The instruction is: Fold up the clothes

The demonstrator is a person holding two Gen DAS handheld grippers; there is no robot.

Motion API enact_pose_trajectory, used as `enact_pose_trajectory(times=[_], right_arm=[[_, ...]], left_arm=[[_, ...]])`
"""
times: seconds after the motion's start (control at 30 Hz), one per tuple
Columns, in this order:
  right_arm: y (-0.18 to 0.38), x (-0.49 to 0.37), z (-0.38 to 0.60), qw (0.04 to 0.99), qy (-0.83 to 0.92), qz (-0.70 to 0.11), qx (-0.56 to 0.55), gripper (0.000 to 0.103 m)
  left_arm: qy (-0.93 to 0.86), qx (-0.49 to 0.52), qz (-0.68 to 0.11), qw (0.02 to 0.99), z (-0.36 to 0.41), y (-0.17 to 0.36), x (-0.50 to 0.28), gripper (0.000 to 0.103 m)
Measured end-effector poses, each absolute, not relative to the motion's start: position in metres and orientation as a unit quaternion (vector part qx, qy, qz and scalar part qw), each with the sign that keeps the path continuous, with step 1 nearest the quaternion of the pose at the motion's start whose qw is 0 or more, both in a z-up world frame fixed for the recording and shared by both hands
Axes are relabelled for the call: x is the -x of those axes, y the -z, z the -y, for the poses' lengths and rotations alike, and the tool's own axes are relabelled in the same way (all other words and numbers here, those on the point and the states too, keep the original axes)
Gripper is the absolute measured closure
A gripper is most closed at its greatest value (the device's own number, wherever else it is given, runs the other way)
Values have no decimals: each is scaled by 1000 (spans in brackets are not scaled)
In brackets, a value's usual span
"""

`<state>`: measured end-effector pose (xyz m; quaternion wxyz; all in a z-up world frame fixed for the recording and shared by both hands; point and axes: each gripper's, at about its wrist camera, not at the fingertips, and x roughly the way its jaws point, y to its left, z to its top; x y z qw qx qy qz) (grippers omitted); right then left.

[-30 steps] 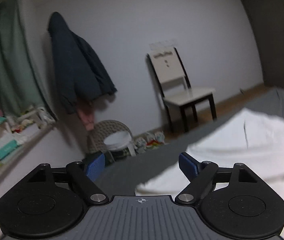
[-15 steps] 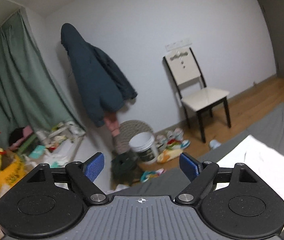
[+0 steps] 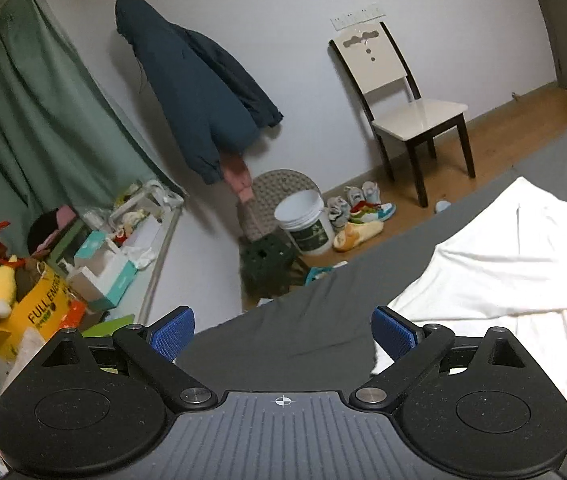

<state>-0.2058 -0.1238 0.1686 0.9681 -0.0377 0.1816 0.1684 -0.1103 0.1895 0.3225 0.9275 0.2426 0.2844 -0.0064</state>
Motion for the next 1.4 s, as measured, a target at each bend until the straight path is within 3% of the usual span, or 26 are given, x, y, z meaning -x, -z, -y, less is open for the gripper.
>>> enact_pose_trajectory(times=[0.3,0.53,0.97,1.13,1.27,1.4], right_arm=[[-192,197,88,957,-172,-229,41,0],[-222,185,85,960,-190,-195,62,0],[-144,164,113,971,-201,-103,-84,0],[-94,147,108,966,-162,-169,-113,0],[-96,141,107,957,-180,-197,-114,0],[-94,115,120,920,-198,-260,-216,0]], left_arm=[[86,-232,-313,917,-211,-295,131,7],[70,-253,-321,910,-209,-295,134,7],[53,-234,-331,913,-216,-294,129,7],[37,-221,-336,915,-222,-294,123,7],[34,-213,-339,916,-224,-293,119,7],[32,-231,-346,909,-218,-290,115,7]])
